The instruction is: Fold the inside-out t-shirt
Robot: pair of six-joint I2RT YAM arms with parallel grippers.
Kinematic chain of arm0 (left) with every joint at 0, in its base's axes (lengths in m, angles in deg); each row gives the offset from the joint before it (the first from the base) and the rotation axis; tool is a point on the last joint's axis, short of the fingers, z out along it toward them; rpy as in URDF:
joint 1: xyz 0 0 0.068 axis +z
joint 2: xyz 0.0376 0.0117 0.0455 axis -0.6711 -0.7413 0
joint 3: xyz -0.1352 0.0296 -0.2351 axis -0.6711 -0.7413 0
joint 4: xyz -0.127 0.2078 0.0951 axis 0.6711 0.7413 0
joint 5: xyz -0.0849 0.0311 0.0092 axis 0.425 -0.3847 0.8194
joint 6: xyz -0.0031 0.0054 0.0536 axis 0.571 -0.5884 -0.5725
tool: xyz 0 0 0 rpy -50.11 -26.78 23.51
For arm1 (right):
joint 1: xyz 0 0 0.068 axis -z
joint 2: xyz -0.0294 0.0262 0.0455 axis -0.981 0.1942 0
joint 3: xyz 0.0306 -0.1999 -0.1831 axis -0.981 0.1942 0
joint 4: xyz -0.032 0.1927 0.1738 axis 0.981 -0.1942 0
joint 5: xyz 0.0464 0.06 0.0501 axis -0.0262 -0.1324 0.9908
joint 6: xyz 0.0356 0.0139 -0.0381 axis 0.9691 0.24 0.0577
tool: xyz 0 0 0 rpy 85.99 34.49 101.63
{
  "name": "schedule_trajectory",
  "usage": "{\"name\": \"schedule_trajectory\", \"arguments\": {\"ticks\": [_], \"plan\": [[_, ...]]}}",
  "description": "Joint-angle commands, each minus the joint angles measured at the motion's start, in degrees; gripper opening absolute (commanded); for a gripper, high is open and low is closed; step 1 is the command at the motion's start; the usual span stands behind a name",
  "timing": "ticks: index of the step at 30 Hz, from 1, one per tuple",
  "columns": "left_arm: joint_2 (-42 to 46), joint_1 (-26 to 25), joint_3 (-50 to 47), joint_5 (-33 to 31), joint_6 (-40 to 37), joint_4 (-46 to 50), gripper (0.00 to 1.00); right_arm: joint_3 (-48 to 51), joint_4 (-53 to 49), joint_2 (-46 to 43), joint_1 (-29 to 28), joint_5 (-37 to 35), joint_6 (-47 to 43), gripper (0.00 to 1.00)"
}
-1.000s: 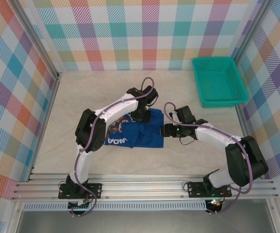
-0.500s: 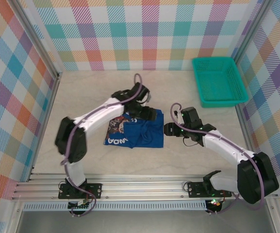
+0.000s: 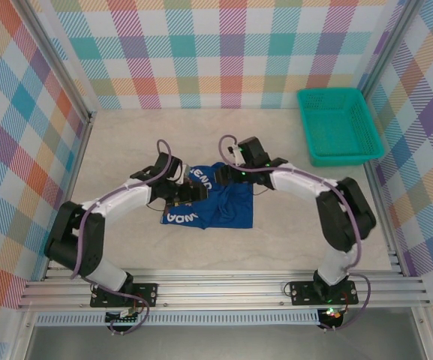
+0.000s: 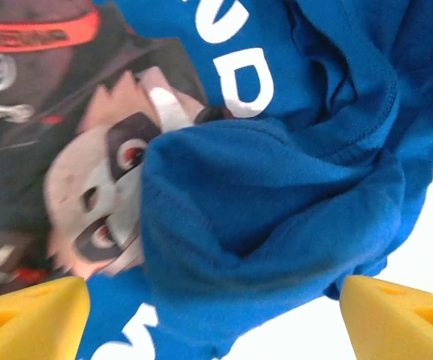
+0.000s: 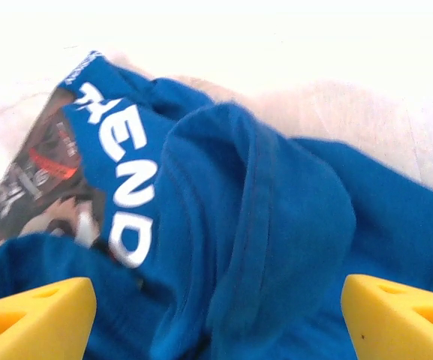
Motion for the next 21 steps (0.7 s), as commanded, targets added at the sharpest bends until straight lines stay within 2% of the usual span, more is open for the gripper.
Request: {"name": "schedule_trajectory", "arguments": {"ticks": [1,5,8,12,17,21], "plan": [[-2.2,-0.1,-0.7,6.2,1.8,-9.5,0.87,-6.6,-6.8,6.4,-1.1,-7.1,-4.0,0.86],[-2.5,-2.0,-1.3,8.4,2.6,-13.6,0.86,-8.6,-9.4,8.8,-0.8,-14.0,-5.5,0.86],[-2.6,-4.7,-1.3,9.3,3.0,-16.3,0.84,-8.0,-10.2,7.4,1.1,-15.0,-5.7,0.84],[-4.4,-11.3,0.4,9.5,3.4,-19.5,0.84,-4.5,-10.1,3.2,5.2,-11.9,-3.9,0.82],[-11.0,-20.9,6.6,7.8,3.6,-21.0,0.84,1.7,-9.5,-2.1,11.2,-3.8,0.0,0.81],[-13.4,-23.9,11.0,6.8,1.6,-18.0,0.84,6.8,-7.8,-8.6,14.5,2.2,0.9,0.81]]}}
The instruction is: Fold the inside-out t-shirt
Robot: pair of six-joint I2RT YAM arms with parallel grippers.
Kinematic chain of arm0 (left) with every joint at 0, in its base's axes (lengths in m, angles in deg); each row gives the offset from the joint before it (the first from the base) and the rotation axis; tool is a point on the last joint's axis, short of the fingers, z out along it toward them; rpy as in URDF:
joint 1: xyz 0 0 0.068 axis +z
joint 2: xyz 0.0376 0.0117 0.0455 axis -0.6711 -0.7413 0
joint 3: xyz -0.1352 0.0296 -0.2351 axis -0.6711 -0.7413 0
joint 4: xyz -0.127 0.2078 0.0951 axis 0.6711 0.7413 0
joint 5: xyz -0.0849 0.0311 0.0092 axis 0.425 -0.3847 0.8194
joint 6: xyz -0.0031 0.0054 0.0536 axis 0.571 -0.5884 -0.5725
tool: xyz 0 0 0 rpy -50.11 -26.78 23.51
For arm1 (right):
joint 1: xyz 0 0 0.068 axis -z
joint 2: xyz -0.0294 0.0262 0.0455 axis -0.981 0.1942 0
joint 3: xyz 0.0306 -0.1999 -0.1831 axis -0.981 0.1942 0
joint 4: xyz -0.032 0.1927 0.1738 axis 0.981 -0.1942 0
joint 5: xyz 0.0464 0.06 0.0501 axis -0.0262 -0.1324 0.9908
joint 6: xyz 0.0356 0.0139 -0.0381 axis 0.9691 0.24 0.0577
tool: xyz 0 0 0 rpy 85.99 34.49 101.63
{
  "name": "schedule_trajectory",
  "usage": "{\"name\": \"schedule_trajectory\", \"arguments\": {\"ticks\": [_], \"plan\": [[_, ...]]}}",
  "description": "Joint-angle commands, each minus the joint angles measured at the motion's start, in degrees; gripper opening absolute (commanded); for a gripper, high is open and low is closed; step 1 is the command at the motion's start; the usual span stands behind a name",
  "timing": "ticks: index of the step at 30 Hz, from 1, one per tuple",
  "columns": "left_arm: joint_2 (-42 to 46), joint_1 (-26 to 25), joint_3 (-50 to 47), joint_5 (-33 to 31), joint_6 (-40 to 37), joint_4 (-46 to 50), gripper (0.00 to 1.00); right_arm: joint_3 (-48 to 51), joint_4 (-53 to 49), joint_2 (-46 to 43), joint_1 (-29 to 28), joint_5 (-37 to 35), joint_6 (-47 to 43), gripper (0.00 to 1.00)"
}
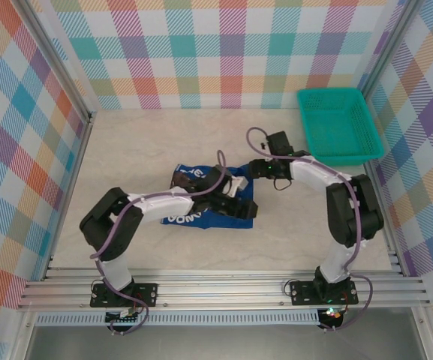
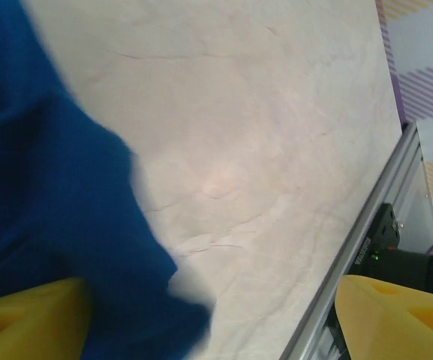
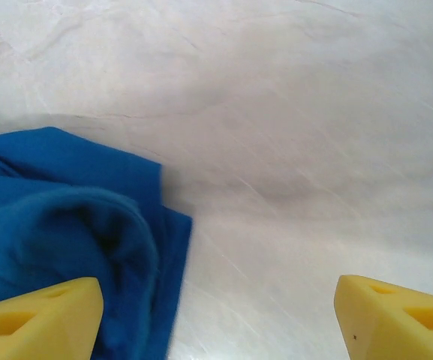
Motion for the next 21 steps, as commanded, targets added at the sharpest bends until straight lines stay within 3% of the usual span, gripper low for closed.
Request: {"name": "schedule_trajectory", "arguments": {"ticks": [1,7,13,18,21], "plan": [[0.3,-1.5,3.3,-0.8,-1.8,0.7,0.84,3.5,1.3,-6.5,0.8,7.8,1.3,0.81],[11.8,0.3,-4.1,-8.2,-5.0,1.2,0.85,10.4,9.8,-11.9,-0.6,18.2,5.9,0.82],[18.5,6.9,-12.5,-14.0,-2.8,0.1,0.84,3.8,9.2,-3.9,-3.0,10.1,6.8,0.85],[13.0,7.0,-11.8,-12.4,-3.7,-1.7,0.84,-1.7,7.9,4.7,-3.0,6.5,5.7,0.85],[9.3,5.1,-11.6,-9.6,-3.6,-4.3,0.83,-3.8,4.5,7.6,-1.9,4.5,5.0,0.80]]}}
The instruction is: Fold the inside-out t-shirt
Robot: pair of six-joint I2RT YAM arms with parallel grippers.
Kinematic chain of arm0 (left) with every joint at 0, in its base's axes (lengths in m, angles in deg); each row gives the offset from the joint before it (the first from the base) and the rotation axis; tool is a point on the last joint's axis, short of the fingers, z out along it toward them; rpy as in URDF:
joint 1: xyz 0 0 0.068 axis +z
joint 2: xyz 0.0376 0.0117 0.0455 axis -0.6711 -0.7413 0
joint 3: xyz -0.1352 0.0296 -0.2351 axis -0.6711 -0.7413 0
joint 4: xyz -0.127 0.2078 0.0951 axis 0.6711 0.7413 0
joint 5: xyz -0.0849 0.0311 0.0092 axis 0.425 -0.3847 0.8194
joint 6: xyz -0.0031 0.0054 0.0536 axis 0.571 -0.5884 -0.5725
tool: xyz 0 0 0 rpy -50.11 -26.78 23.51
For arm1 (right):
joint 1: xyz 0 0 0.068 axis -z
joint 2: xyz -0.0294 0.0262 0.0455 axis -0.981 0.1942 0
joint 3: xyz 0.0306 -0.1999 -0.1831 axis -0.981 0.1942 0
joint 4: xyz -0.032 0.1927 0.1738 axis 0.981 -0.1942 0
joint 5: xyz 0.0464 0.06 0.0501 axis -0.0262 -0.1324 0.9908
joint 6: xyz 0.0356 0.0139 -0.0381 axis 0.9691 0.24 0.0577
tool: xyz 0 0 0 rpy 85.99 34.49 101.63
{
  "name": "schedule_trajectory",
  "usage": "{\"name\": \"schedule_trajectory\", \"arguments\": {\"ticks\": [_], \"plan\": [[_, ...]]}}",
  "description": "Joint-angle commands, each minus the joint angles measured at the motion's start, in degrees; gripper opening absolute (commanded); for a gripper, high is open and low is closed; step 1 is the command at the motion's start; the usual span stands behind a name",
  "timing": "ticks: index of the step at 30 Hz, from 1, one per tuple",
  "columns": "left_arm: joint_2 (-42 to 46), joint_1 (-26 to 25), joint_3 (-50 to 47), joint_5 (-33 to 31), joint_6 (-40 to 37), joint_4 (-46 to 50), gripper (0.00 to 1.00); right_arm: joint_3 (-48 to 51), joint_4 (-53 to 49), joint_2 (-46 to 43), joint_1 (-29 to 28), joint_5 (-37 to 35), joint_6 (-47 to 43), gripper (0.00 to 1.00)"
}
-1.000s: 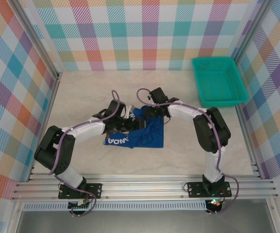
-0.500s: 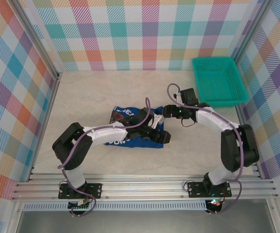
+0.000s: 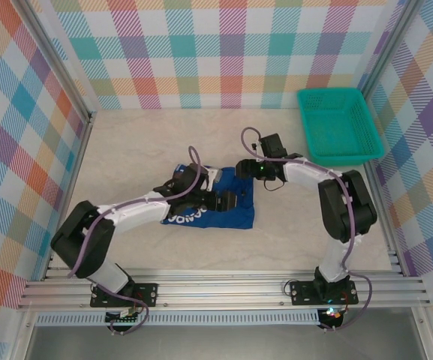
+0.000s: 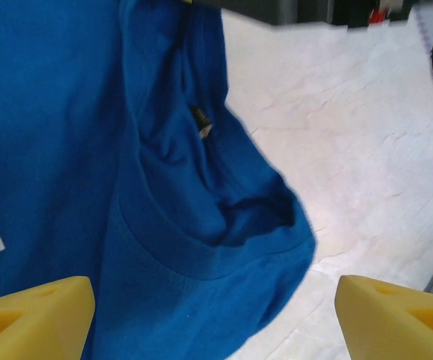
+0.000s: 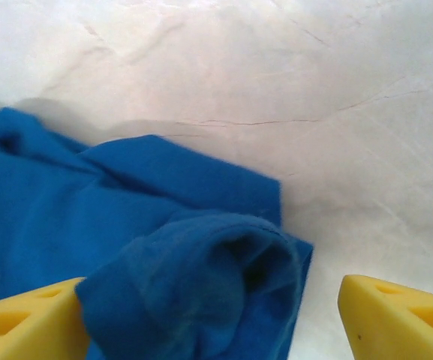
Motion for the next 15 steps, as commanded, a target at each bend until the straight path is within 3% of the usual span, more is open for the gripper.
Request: {"name": "schedule_trajectory", "arguments": {"ticks": [1,5,9,13,15], "plan": [[-3.2,-2.8,-0.2,2.7,-0.9,-3.5,0.83,-2.0,-3.4,1.7,1.7,-2.2,-0.5,0.77],[-5.1,-7.1,1.3,2.7,-1.9,-4.5,0.83,-1.2,-5.3,1.8,4.4,0.7,-1.4,0.64],[-5.1,-7.5,3.7,1.4,-4.6,-0.4,0.83,-1.4,-8.0,0.3,6.3,2.2,-2.9,0.58],[0.8,-6.3,4.0,-3.0,-9.1,4.3,0.86,-0.2,-10.7,-4.9,7.2,2.8,-4.3,0.57],[3.9,-3.5,3.0,-4.9,-9.3,5.5,0.86,2.6,-10.1,-8.7,7.2,6.6,-4.3,0.60]]}}
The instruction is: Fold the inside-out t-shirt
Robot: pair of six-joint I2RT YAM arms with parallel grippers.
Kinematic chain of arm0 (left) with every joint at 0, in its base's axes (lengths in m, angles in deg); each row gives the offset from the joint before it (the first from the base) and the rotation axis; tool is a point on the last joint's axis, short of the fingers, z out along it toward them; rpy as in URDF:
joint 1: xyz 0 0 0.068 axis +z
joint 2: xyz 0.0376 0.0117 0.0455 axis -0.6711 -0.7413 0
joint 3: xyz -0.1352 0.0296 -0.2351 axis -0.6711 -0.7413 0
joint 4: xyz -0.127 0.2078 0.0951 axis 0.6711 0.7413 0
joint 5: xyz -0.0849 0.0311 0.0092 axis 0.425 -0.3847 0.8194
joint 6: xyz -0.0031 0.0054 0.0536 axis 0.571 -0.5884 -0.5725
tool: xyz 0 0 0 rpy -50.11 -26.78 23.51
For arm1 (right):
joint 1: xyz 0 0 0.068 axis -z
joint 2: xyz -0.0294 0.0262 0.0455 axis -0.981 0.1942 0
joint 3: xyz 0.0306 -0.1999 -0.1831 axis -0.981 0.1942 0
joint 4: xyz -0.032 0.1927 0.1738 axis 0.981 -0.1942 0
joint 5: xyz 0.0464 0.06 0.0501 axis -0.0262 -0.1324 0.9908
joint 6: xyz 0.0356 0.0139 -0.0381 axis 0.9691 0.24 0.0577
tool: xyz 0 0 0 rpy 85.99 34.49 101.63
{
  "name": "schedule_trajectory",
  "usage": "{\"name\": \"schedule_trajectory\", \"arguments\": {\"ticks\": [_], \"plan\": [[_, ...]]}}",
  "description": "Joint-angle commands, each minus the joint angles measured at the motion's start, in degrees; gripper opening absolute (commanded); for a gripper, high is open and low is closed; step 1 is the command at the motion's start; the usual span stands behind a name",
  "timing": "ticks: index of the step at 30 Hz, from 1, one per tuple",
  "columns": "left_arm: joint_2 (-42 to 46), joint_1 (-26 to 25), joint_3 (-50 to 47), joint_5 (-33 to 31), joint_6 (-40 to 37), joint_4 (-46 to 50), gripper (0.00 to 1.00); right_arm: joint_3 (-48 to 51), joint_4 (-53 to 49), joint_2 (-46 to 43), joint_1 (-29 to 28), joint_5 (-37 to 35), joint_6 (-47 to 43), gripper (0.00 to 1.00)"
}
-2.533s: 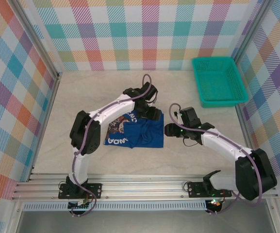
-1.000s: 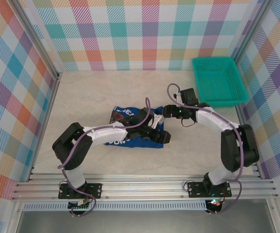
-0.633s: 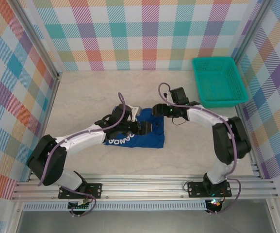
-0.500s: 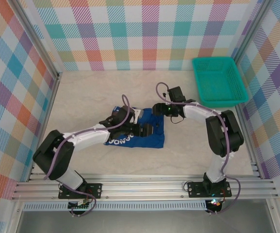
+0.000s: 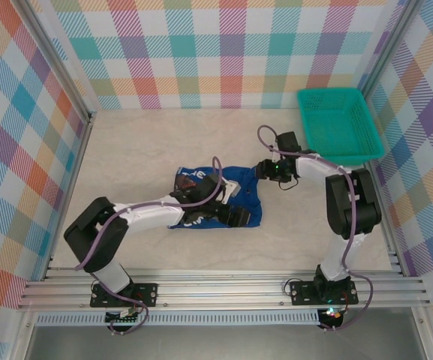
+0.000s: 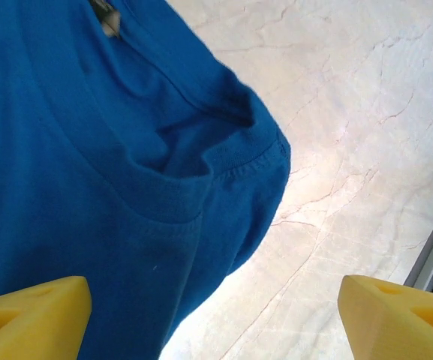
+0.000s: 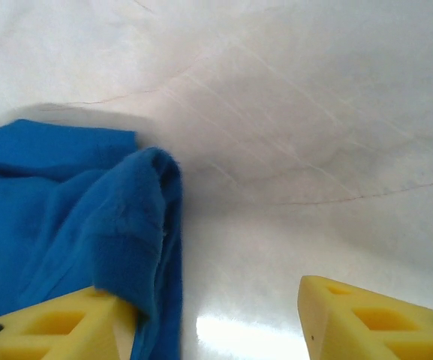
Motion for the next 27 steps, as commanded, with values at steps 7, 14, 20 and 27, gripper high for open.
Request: {"name": "schedule_trajectory", "arguments": {"ticks": [7,14,20,27], "plan": [[3.1,19.0,3.2,-5.6,2.3,10.7,0.85,15.8,1.8,-20.0,-7.7,13.4,6.5,0.63],[-7.6,24.9,9.7,-4.1,2.3,13.1,0.83,23.6,9.0,-19.1,-16.2,15.4,16.6,0.47],[-7.8,26.0,4.8,-1.4,1.4,16.6,0.82,18.7,5.6,-11.3,-10.3,11.7,10.8,0.42],[3.4,16.2,-9.4,0.5,6.7,14.5,0.81,2.6,0.1,0.8,-5.4,9.3,2.4,0.43]]}}
